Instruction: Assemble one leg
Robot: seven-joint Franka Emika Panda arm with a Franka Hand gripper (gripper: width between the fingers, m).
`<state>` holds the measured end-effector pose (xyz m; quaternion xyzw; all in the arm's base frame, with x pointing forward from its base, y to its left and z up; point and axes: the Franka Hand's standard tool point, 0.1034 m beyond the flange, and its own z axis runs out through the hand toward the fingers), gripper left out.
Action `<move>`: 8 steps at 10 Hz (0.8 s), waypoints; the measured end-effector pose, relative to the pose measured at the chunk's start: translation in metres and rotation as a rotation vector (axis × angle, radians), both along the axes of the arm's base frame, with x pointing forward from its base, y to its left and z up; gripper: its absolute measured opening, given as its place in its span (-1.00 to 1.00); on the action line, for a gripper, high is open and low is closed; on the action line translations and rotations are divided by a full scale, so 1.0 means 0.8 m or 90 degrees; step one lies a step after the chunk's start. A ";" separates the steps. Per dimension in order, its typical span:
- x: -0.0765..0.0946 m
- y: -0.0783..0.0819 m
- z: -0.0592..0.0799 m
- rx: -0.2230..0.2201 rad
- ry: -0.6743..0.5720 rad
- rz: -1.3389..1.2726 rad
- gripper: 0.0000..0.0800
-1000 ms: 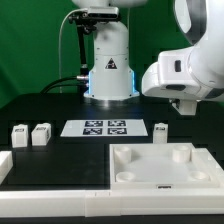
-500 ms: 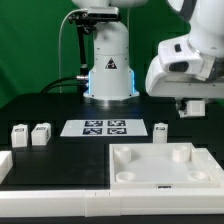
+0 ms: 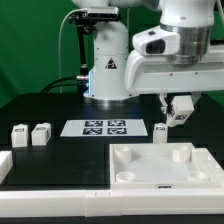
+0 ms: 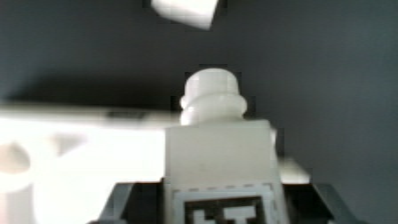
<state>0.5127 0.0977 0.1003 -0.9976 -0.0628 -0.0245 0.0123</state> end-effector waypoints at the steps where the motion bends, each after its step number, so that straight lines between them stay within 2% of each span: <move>1: 0.002 -0.001 -0.002 0.011 -0.072 -0.010 -0.28; 2: -0.005 0.002 -0.006 0.016 -0.103 -0.005 -0.28; 3: 0.001 0.003 -0.002 0.027 -0.171 -0.005 -0.28; 4: 0.000 0.004 -0.005 0.033 -0.208 -0.003 -0.28; 5: 0.008 0.005 -0.013 0.026 -0.204 0.028 -0.28; 7: 0.059 0.012 -0.007 0.022 -0.218 0.056 -0.28; 8: 0.070 0.017 -0.008 0.022 -0.223 0.066 -0.28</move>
Offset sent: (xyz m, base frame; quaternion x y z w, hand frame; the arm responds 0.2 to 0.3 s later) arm 0.0000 0.0000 0.0000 0.0000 0.1790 0.0000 0.9838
